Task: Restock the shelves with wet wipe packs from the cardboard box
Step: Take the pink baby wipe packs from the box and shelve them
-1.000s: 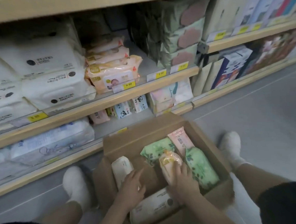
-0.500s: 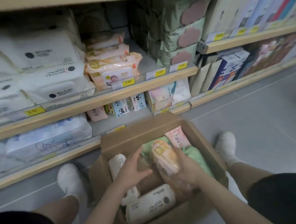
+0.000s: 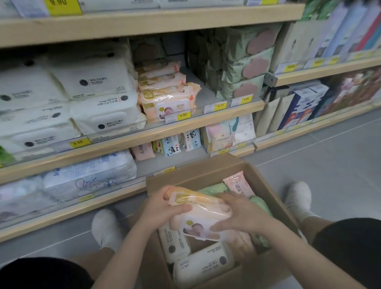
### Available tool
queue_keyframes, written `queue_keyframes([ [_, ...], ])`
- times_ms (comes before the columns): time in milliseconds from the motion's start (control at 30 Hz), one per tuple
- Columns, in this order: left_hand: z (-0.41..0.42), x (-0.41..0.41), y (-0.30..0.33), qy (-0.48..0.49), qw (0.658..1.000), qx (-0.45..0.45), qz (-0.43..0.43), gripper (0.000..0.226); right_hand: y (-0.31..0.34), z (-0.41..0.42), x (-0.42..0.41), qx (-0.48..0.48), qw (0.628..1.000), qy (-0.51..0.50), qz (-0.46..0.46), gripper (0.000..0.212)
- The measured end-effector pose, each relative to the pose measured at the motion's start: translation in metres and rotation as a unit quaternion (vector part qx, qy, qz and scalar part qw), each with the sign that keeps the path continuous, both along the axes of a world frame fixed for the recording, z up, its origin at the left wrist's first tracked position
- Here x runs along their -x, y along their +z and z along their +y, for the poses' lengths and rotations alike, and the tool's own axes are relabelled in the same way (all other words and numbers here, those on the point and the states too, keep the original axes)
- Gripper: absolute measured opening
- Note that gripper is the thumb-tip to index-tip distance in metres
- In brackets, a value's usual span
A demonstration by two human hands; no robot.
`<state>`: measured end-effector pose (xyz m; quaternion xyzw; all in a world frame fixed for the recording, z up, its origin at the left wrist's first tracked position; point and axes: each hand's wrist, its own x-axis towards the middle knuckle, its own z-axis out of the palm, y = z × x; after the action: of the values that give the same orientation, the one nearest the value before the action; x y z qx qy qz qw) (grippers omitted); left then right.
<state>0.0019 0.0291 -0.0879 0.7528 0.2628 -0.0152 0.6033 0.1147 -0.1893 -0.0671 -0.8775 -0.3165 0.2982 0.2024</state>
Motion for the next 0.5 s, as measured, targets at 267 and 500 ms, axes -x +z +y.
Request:
queue_keyframes([
  [267,0.004,0.000,0.004,-0.007,1.000,0.013,0.015,0.064,-0.005,-0.002,-0.017,-0.122,0.966,-0.182,0.136,0.062],
  [500,-0.009,0.009,-0.015,0.031,1.000,-0.002,-0.003,0.072,-0.039,0.005,-0.011,-0.181,0.939,-0.224,0.190,0.069],
])
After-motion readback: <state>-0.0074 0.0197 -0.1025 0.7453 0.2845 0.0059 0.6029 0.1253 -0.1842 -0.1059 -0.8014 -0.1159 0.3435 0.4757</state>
